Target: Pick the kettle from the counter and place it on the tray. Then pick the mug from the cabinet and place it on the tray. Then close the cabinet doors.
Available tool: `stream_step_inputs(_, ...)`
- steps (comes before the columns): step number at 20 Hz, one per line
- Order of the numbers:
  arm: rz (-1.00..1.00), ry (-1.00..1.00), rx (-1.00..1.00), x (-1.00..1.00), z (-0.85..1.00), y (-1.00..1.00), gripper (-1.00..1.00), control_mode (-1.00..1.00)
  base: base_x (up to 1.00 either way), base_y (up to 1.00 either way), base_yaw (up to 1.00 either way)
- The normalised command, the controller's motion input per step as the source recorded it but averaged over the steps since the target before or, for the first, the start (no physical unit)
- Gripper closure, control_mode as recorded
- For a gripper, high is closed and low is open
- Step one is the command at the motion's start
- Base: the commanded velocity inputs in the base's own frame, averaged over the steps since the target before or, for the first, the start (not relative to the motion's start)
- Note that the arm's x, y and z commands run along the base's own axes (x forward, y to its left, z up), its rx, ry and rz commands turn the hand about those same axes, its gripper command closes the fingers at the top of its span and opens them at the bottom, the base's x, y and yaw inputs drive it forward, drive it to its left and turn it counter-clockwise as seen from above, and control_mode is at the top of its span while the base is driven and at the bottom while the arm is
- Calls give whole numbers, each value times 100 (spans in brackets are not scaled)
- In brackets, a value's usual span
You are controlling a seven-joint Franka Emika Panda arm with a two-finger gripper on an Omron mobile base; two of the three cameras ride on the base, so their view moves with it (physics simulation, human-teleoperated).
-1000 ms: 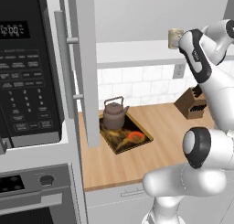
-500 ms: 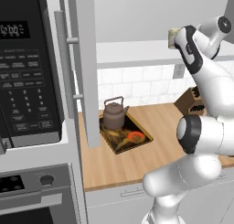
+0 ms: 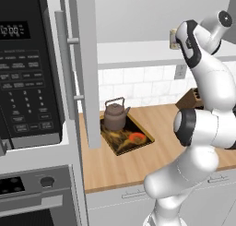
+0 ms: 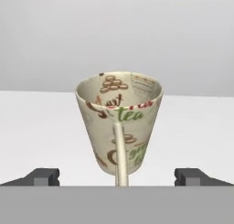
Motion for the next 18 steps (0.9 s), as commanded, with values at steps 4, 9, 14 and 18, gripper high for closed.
stream_step_inputs(4, 2, 0, 0, 14, -1, -3, -100, -100, 0, 0, 0)
stream_step_inputs(9, 2, 0, 0, 13, -2, -1, -100, -100, 0, 0, 0)
stream_step_inputs(14, 1, 0, 0, 2, 0, -2, -100, -100, 0, 0, 0)
stream_step_inputs(18, 1, 0, 0, 0, -8, 0, 100, -100, 0, 0, 0)
